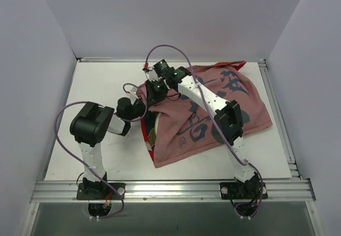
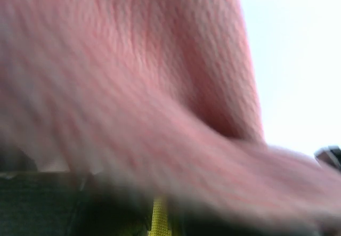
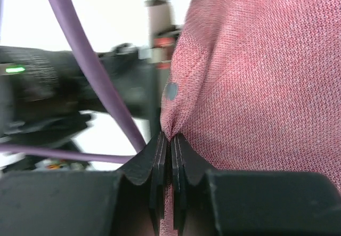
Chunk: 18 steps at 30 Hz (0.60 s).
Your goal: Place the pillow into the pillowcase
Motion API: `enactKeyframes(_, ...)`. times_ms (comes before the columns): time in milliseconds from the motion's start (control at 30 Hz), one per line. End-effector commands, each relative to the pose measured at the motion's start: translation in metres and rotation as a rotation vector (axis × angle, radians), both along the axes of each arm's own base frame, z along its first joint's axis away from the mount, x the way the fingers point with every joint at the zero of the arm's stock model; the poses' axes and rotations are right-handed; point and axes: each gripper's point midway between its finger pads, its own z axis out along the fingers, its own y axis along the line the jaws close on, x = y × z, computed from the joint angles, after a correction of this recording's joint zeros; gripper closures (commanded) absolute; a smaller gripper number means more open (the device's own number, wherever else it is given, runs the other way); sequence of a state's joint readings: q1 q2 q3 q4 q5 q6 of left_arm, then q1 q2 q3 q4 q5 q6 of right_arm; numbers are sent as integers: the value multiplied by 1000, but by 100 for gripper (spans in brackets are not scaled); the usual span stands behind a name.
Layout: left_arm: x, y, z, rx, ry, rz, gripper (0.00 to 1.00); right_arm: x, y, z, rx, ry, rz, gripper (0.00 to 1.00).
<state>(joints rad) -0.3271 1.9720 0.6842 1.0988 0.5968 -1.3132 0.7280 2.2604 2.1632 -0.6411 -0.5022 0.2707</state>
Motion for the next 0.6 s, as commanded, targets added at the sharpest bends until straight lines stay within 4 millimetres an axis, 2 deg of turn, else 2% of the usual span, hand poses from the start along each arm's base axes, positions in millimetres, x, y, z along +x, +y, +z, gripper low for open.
enactKeyframes(0,12,-25,50,-119,-151,-4,78,-74,37,65,264,184,124,100)
enactKeyframes(33,11,-18,46,-110,-134,-11,64,-61,20,63,261,209,71,100)
enactKeyframes(67,3,-10,47,-97,-138,-20,54,-64,6,41,221,260,48,100)
enactKeyframes(100,0,-1,49,-87,-150,-30,45,-60,-7,35,206,263,26,97)
enactKeyframes(133,-9,16,44,-70,-128,-64,33,-61,-19,35,197,249,33,92)
enactKeyframes(167,-23,30,50,-56,-139,-74,30,-61,-35,25,167,276,18,87)
enactKeyframes(200,-32,43,47,-8,-175,-91,22,-73,-49,7,121,312,25,70)
enactKeyframes(233,-48,53,37,22,-117,-142,21,-79,-58,6,105,301,42,60)
enactKeyframes(267,-48,78,51,90,-230,-126,21,-90,-69,0,68,279,100,42)
enactKeyframes(300,-59,88,42,116,-168,-146,21,-100,-83,-17,-3,274,110,35)
enactKeyframes(333,-63,97,46,139,-195,-157,21,-108,-92,-18,-39,255,133,31)
enactKeyframes(367,-67,110,63,196,-327,-190,21,-121,-102,-28,-87,241,196,25)
enactKeyframes(400,-68,114,68,218,-295,-209,21,-131,-110,-35,-119,239,238,24)
enactKeyframes(433,-67,117,76,255,-328,-221,20,-143,-126,-54,-197,238,293,24)
enactKeyframes(467,-55,128,75,398,-435,-205,20,-156,-142,-66,-275,255,355,24)
enactKeyframes(500,-56,133,66,455,-369,-211,19,-165,-154,-82,-339,216,491,24)
enactKeyframes(533,-40,137,83,505,-430,-195,18,-168,-181,-110,-479,251,531,26)
enactKeyframes(567,-30,141,78,553,-455,-198,19,-167,-195,-121,-539,268,552,29)
